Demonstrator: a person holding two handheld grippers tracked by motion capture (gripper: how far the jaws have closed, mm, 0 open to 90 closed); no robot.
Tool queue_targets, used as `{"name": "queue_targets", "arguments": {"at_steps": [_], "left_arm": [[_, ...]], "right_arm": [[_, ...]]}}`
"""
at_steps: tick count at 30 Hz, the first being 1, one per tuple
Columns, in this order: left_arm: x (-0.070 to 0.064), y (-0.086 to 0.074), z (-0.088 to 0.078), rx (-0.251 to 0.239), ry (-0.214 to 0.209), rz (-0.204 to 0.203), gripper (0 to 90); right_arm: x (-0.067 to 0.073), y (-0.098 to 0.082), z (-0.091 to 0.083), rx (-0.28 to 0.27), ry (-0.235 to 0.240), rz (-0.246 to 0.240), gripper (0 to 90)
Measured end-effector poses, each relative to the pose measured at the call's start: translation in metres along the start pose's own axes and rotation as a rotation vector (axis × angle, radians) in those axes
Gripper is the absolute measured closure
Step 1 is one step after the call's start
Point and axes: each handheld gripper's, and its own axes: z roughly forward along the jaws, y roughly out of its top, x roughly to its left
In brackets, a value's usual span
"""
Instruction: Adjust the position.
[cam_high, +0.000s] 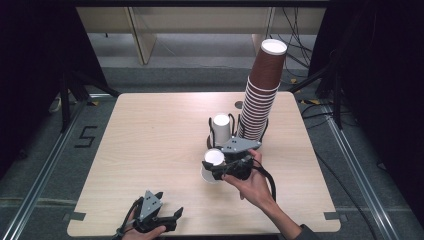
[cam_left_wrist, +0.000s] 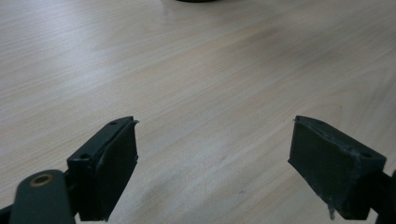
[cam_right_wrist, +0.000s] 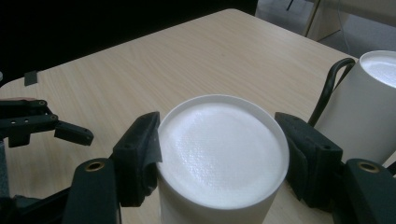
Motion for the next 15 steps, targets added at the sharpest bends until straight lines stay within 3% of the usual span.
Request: {"name": "queue_targets", "arguments": {"at_steps": [2,7,13,15], "left_arm": [[0.0,0.001,0.0,-0.005,0.0,0.001,14.6],[-0.004,0.006,0.004,-0.087,-0.013,-0.003,14.6],[-0.004,0.011,0.01,-0.143,-0.022,-0.011,14.6],[-0.005,0.012,0.015,-0.168,-0.056,-0.018,14.6]], "right_arm": [[0.0,0.0,-0.001,0.004,0.007,0.0,35.2],[0.005,-0.002,-0.004,-0.001,0.03,0.012,35.2],[0.011,-0.004,-0.003,-0.003,0.059,0.007,35.2],[0.013,-0.005,-0.003,0.0,0.063,0.008,35.2]]}}
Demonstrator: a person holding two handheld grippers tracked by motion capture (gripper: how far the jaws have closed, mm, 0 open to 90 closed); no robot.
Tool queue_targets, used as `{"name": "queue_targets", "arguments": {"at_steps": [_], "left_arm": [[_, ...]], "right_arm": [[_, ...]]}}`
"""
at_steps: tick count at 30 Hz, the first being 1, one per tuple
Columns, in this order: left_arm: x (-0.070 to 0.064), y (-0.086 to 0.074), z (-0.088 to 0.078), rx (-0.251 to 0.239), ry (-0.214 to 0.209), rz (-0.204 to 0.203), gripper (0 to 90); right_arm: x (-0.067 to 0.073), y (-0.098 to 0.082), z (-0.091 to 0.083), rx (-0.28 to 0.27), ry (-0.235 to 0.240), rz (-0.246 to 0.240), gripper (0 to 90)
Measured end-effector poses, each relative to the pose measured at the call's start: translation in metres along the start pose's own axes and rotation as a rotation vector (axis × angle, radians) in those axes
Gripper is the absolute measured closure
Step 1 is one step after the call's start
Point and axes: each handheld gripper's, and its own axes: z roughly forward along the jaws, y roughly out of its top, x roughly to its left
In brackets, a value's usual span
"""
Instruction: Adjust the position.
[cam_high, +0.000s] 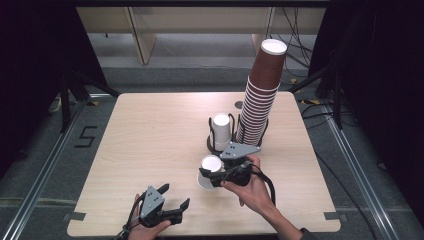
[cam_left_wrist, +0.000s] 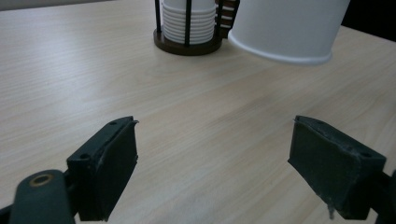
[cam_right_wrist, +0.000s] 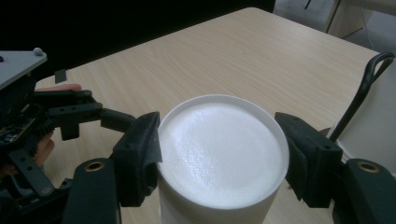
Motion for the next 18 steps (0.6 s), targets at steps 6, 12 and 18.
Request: {"name": "queue_targets", "arguments": {"at_steps": [6,12,18], "left_arm": [[-0.009,0.0,0.011,-0.031,-0.066,0.024,14.6],[-0.016,0.001,0.017,-0.044,-0.089,0.079,14.6],[-0.018,0.001,0.018,-0.06,-0.118,0.093,14.6]], "right_arm": [[0.006,-0.002,0.004,0.012,0.03,0.012,35.2],[0.015,-0.003,0.009,0.013,0.056,-0.013,35.2],[0.02,-0.004,0.015,0.017,0.086,-0.015,35.3]]}}
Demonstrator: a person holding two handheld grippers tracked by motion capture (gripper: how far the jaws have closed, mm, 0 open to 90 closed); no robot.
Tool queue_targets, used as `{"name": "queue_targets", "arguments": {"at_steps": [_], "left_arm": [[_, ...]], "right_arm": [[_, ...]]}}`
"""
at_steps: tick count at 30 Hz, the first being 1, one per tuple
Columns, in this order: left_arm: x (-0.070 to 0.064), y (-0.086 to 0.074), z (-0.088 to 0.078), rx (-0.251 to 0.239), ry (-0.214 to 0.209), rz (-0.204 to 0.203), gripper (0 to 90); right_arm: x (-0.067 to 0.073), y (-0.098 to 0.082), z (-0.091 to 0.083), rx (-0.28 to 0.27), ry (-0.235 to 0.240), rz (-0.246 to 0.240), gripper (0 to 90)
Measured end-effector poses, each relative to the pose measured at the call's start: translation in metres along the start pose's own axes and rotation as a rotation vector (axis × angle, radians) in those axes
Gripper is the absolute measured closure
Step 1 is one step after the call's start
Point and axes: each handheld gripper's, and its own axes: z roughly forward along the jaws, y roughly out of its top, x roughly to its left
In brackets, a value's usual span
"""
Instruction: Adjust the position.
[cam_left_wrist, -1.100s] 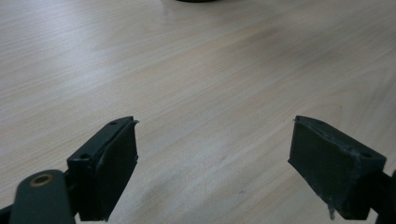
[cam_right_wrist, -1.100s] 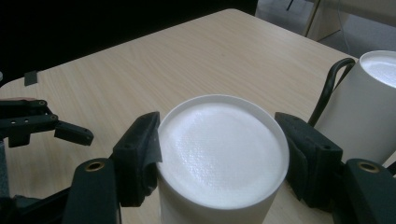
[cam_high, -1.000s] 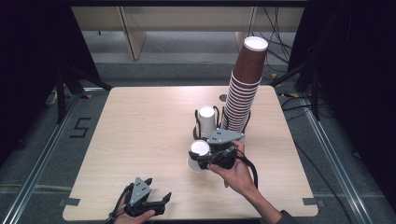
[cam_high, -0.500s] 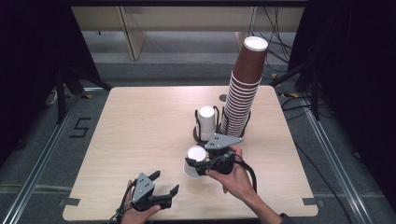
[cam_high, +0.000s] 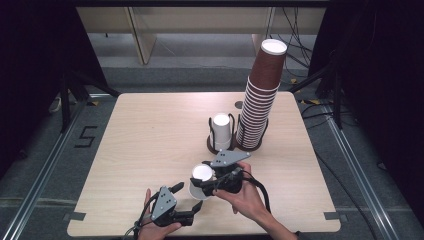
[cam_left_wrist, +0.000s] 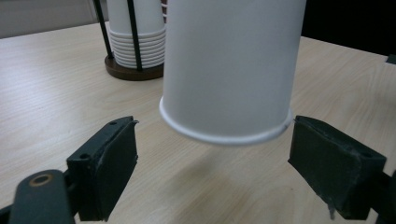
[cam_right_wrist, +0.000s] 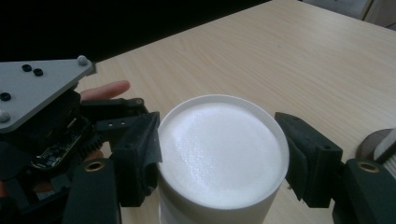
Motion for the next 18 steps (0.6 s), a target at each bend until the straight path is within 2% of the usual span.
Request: {"name": "queue_targets", "arguments": {"at_steps": [4,7,8,9,12,13,14,15,16,17,18], "left_arm": [[-0.003,0.001,0.001,-0.023,-0.02,0.023,14.5],[-0.004,0.001,0.001,-0.012,-0.013,0.03,14.4],[-0.003,0.001,0.001,-0.011,-0.013,0.026,14.2],[-0.003,0.001,0.001,-0.012,-0.014,0.026,13.9],[-0.004,0.001,0.001,-0.013,-0.017,0.032,13.7],[-0.004,0.0,0.003,-0.022,-0.018,0.03,14.1],[-0.005,0.0,0.003,-0.027,-0.015,0.038,14.4],[-0.005,0.0,0.003,-0.024,-0.012,0.046,14.4],[-0.006,0.0,0.004,-0.036,-0.014,0.044,14.4],[-0.006,0.0,0.004,-0.036,-0.014,0.044,14.4],[-0.005,0.001,0.002,-0.03,-0.014,0.04,14.4]], "right_arm": [[0.007,0.0,0.004,-0.001,0.035,0.006,35.3],[0.011,0.0,0.007,-0.001,0.075,0.025,35.3],[0.013,0.001,0.006,0.009,0.071,0.027,35.3],[0.013,0.001,0.007,-0.005,0.06,0.007,35.3],[0.015,0.002,0.005,-0.002,0.07,0.008,35.3],[0.016,0.002,0.006,-0.016,0.077,0.017,35.3],[0.017,0.002,0.006,-0.021,0.115,0.033,35.3],[0.017,0.002,0.006,-0.011,0.12,0.031,35.3],[0.018,0.003,0.004,-0.006,0.097,0.022,35.3],[0.018,0.003,0.004,-0.006,0.097,0.022,35.3],[0.018,0.002,0.005,-0.01,0.121,0.035,35.3]]}}
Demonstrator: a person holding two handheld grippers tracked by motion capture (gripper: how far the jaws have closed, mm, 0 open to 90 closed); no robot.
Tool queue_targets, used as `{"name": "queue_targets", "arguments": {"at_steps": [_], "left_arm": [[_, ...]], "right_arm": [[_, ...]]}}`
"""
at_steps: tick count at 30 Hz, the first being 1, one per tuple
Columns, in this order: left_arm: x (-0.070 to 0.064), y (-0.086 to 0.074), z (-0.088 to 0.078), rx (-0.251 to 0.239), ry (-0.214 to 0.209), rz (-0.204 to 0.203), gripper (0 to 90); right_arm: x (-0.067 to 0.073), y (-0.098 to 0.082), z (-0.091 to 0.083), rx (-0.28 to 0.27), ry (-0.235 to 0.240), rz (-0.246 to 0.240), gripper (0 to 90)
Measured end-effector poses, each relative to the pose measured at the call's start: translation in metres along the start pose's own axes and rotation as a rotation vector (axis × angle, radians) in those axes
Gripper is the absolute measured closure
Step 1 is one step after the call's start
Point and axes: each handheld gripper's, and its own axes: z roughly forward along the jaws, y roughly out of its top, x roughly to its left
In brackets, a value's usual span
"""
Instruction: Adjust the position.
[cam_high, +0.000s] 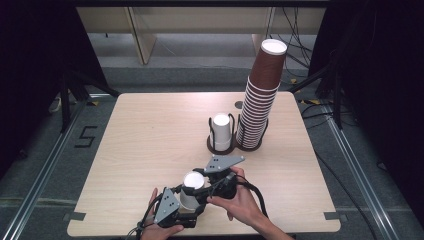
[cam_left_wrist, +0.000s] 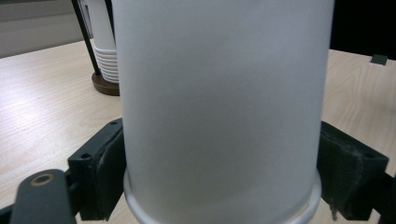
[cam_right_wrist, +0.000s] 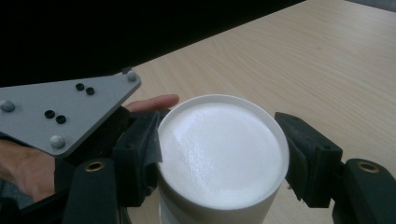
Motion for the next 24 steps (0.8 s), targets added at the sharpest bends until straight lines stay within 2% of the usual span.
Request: {"name": "queue_targets", "arguments": {"at_steps": [3,4,5,7,9,11,12,13,14,15,16,18,20,21,23,24], "left_arm": [[0.001,0.0,-0.001,0.003,-0.005,0.01,15.4],[0.001,0.001,-0.001,0.004,-0.01,0.024,17.1],[0.0,0.002,-0.002,0.02,-0.003,0.041,18.1],[0.0,0.002,-0.001,0.015,-0.011,0.053,20.5],[0.002,0.005,-0.004,0.031,-0.006,0.109,21.8],[0.002,0.006,-0.004,0.038,-0.006,0.119,22.2],[0.002,0.006,-0.004,0.038,-0.009,0.128,22.5],[0.003,0.007,-0.004,0.056,-0.01,0.144,22.7],[0.003,0.007,-0.005,0.074,-0.017,0.158,22.7],[0.002,0.007,-0.004,0.095,-0.027,0.199,22.7],[0.002,0.007,-0.004,0.095,-0.027,0.199,22.7],[-0.001,0.007,-0.005,0.138,-0.044,0.25,22.7],[-0.001,0.007,-0.004,0.144,-0.057,0.259,22.7],[-0.002,0.007,-0.005,0.162,-0.057,0.285,22.8],[-0.004,0.007,-0.004,0.17,-0.084,0.282,23.0],[-0.004,0.007,-0.004,0.18,-0.089,0.301,23.0]], "right_arm": [[-0.001,-0.001,-0.003,0.016,-0.019,0.002,35.2],[-0.004,-0.002,-0.003,-0.002,0.009,0.014,34.6],[-0.004,-0.002,-0.004,0.018,0.002,0.024,34.2],[-0.006,-0.002,-0.005,0.022,-0.001,0.013,33.8],[-0.009,-0.002,-0.008,0.049,0.012,0.005,23.2],[-0.009,-0.002,-0.01,0.057,0.02,0.011,21.1],[-0.01,-0.002,-0.01,0.058,0.023,-0.009,19.6],[-0.011,-0.002,-0.014,0.088,0.041,-0.011,18.3],[-0.012,-0.002,-0.018,0.102,0.055,-0.017,18.5],[-0.012,-0.003,-0.019,0.111,0.063,-0.025,17.7],[-0.012,-0.003,-0.019,0.111,0.063,-0.025,17.7],[-0.014,-0.006,-0.023,0.144,0.079,-0.038,17.7],[-0.015,-0.007,-0.024,0.158,0.085,-0.039,17.9],[-0.015,-0.01,-0.024,0.179,0.096,-0.041,19.9],[-0.016,-0.013,-0.023,0.198,0.102,-0.049,20.5],[-0.016,-0.013,-0.023,0.198,0.102,-0.049,20.5]]}}
